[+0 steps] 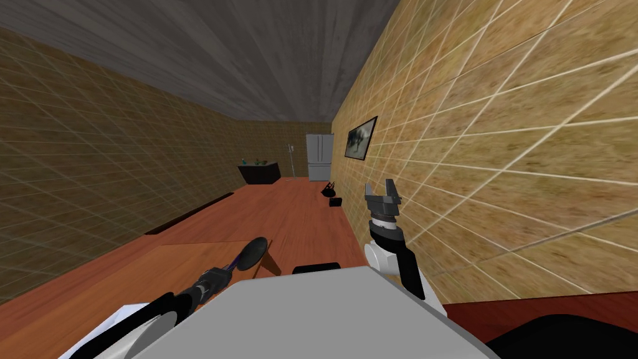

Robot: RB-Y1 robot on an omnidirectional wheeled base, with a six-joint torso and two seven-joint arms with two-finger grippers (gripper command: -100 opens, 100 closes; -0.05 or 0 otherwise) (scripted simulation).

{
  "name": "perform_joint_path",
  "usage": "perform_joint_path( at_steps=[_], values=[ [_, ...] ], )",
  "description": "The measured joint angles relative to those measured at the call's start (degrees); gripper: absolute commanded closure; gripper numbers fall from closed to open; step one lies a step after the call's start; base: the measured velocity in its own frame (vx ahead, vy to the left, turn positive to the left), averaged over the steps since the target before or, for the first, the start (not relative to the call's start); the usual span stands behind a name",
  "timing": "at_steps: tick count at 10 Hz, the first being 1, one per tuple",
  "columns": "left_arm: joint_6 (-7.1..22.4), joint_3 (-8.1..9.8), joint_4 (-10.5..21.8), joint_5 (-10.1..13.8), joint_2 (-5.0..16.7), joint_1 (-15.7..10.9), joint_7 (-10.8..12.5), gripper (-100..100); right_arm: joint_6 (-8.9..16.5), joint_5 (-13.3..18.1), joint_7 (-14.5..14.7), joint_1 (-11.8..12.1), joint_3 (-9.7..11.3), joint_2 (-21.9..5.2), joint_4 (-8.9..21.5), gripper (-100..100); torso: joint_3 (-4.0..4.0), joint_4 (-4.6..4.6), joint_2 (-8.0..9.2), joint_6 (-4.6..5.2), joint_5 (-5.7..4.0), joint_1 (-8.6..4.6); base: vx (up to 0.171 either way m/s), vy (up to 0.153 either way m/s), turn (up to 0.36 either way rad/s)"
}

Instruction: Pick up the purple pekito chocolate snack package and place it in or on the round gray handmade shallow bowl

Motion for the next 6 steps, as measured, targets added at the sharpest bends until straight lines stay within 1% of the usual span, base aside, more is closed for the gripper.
perform_joint_path(
  at_steps=[1, 3, 4, 5, 6],
  values=[
    [-1.06, 0.42, -0.33, 0.18, 0.29, -0.93, -0.56, 100, 0.00, 0.00, 0.00, 0.00, 0.00, 0.00, 0.00, 0, -0.01, -0.01, -0.02, -0.01, -0.03, -0.08, 0.066, -0.078, -0.003],
    [-2.32, 0.67, -0.87, -1.61, -0.40, -3.63, -1.00, 100, 0.00, 0.00, 0.00, 0.00, 0.00, 0.00, 0.00, 0, 0.03, 0.00, 0.07, -0.03, -0.02, -0.09, 0.051, -0.066, -0.010],
    [-3.12, 0.96, -0.82, -1.78, -0.15, -4.99, -1.40, 100, 0.00, 0.00, 0.00, 0.00, 0.00, 0.00, 0.00, 0, 0.05, 0.02, 0.08, -0.05, -0.04, -0.06, 0.031, -0.024, -0.013],
    [-3.39, 1.03, -0.91, -1.78, -0.08, -5.24, -1.51, -100, 0.00, 0.00, 0.00, 0.00, 0.00, 0.00, 0.00, 0, 0.09, -0.01, 0.21, -0.14, 0.03, 0.08, 0.008, -0.005, -0.002],
    [-3.38, 1.02, -0.92, -1.78, -0.09, -5.23, -1.50, -100, 0.00, 0.00, 0.00, -0.01, 0.00, 0.00, 0.00, 0, 0.16, 0.02, 0.32, -0.14, 0.06, 0.19, 0.000, 0.000, 0.000]
  ],
)
